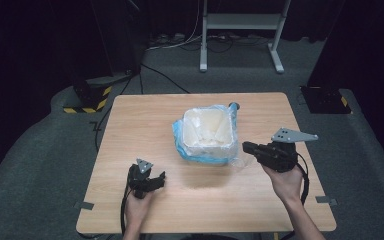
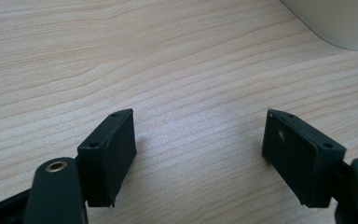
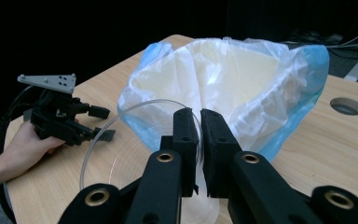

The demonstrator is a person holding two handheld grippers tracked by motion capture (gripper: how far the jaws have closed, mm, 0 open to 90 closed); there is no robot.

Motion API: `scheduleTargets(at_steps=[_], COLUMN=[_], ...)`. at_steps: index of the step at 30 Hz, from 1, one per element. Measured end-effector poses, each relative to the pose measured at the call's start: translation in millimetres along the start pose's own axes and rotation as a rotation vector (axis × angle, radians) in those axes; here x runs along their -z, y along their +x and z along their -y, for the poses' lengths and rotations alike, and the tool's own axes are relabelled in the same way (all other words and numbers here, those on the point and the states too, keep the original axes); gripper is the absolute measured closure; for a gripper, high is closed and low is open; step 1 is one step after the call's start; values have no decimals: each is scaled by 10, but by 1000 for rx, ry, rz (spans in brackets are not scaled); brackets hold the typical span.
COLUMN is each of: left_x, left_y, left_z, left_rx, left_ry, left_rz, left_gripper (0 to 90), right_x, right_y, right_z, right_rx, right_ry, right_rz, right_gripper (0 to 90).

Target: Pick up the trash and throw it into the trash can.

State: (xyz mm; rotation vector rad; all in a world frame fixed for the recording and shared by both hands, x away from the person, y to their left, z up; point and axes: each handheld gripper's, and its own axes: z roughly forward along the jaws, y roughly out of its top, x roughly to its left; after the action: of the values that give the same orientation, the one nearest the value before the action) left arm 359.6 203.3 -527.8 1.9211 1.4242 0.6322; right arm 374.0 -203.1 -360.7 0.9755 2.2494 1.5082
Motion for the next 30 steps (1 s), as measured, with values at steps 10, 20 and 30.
scheduleTargets(at_steps=[10,20,30], left_x=[0,-1,-2], left_y=[0,1,2], left_z=[0,-1,-3], left_rx=[0,-1,-2], left_ry=[0,1,1], left_rz=[0,0,0], left_gripper=[254,254,253], right_x=[2,-64,-164], right_y=[-15,-8,-36], right_z=[-154,-378,-533], right_rx=[-3,13,10], right_ry=[-20,-20,-22], right_rz=[-14,-29,-28], right_gripper=[848,849,850])
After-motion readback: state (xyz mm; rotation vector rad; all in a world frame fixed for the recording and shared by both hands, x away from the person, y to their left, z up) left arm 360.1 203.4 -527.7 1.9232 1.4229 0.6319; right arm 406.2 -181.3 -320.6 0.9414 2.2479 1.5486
